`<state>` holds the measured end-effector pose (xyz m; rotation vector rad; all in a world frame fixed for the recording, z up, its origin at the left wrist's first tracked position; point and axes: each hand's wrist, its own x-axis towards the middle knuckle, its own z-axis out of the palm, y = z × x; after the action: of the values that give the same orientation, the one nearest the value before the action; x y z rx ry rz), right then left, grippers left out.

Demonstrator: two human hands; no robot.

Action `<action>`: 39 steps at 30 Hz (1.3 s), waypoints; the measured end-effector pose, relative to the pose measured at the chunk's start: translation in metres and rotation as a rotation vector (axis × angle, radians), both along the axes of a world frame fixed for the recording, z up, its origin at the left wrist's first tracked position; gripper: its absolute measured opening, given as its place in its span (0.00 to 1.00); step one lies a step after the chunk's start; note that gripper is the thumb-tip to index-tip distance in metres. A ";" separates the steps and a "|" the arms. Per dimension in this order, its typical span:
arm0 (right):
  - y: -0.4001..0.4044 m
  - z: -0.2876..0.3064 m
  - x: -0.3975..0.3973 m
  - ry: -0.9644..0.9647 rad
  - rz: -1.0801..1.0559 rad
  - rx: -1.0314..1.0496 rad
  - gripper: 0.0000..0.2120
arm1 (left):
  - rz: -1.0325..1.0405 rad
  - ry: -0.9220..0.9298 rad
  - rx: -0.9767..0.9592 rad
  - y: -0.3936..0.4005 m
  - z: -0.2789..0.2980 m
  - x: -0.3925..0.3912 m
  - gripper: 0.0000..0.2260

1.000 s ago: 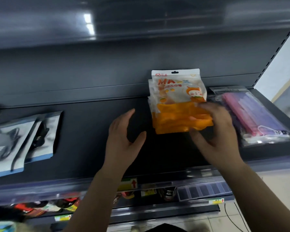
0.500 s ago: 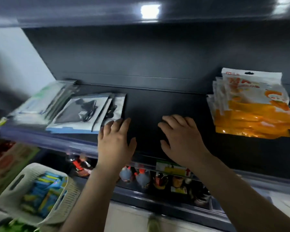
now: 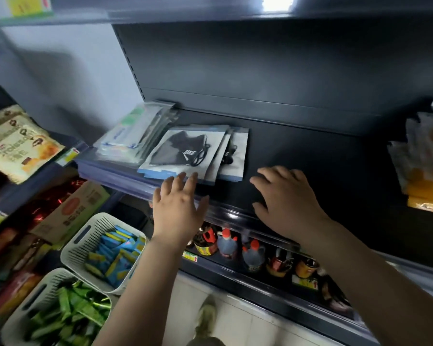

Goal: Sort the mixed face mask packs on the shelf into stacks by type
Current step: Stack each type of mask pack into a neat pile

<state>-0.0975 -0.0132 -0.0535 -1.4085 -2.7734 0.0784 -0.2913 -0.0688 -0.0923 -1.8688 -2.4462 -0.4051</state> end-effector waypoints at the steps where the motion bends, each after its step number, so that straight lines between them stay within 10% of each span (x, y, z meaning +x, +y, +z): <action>1: 0.002 0.000 -0.007 0.005 -0.021 -0.007 0.24 | 0.001 -0.014 -0.006 0.004 -0.002 -0.009 0.26; 31: 0.077 -0.022 -0.104 0.907 -0.901 -0.546 0.41 | -0.361 -0.134 -0.193 0.092 -0.021 -0.107 0.38; 39: 0.070 -0.031 -0.086 1.210 -0.890 -0.668 0.23 | -0.396 -0.143 -0.150 0.090 -0.020 -0.098 0.44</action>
<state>-0.1839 0.0571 -0.0840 -1.6772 -1.0578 1.3382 -0.3893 0.0210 -0.1119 -2.4789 -2.2332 -0.3885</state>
